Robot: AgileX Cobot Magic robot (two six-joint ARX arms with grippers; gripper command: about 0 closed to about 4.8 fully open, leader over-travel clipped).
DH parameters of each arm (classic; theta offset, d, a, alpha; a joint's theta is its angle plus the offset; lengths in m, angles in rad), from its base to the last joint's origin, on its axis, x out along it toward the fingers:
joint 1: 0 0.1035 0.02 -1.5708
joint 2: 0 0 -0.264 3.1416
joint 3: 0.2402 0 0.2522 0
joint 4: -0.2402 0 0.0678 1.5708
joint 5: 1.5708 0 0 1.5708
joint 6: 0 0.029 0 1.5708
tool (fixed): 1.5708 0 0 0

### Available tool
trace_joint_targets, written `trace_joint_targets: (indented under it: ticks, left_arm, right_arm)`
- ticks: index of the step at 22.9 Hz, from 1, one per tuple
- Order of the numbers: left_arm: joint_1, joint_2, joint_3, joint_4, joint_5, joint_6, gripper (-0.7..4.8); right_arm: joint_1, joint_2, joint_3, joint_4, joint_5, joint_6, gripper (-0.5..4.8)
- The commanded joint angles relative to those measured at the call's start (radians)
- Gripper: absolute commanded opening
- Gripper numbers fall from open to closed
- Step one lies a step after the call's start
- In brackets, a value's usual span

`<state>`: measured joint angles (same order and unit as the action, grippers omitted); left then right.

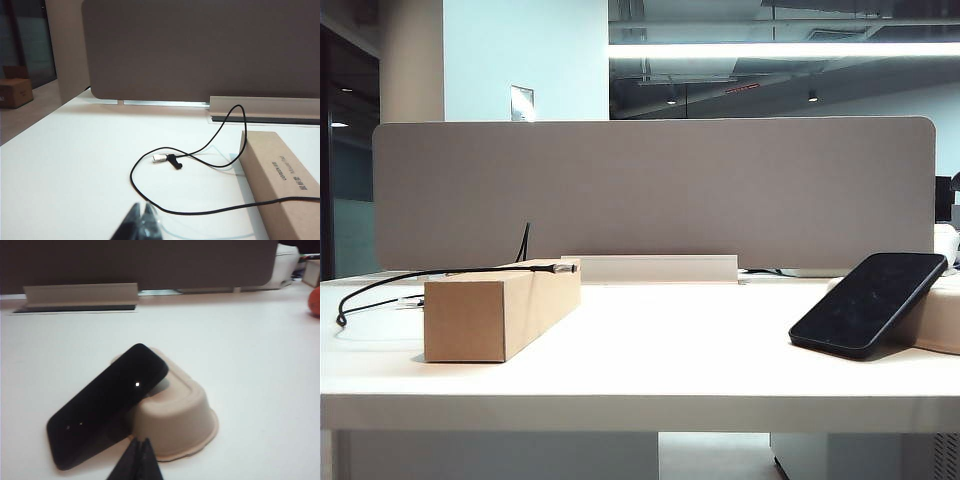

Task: Pick up the charging cable and the phone, plug the charging cable into the charging port on the phone, and finally place them back on the table.

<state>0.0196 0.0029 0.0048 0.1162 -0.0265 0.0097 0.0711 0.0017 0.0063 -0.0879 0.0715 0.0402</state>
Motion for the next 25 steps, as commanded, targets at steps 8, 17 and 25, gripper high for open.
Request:
trace_joint_targets:
  ticks: [8,17,25]
  left_arm:
    - [0.000,0.002,0.073,-0.020,0.006,0.001,-0.06]
    - [0.000,0.153,0.169,-0.009,0.127,0.024,-0.06]
    - [-0.001,0.421,0.304,0.021,0.233,0.046,-0.06]
  right_arm:
    - [0.003,0.002,0.047,0.050,-0.051,0.140,-0.06]
    - [0.003,0.035,0.175,-0.008,-0.053,0.140,-0.06]
    - [0.010,0.300,0.329,-0.060,-0.122,0.205,-0.05]
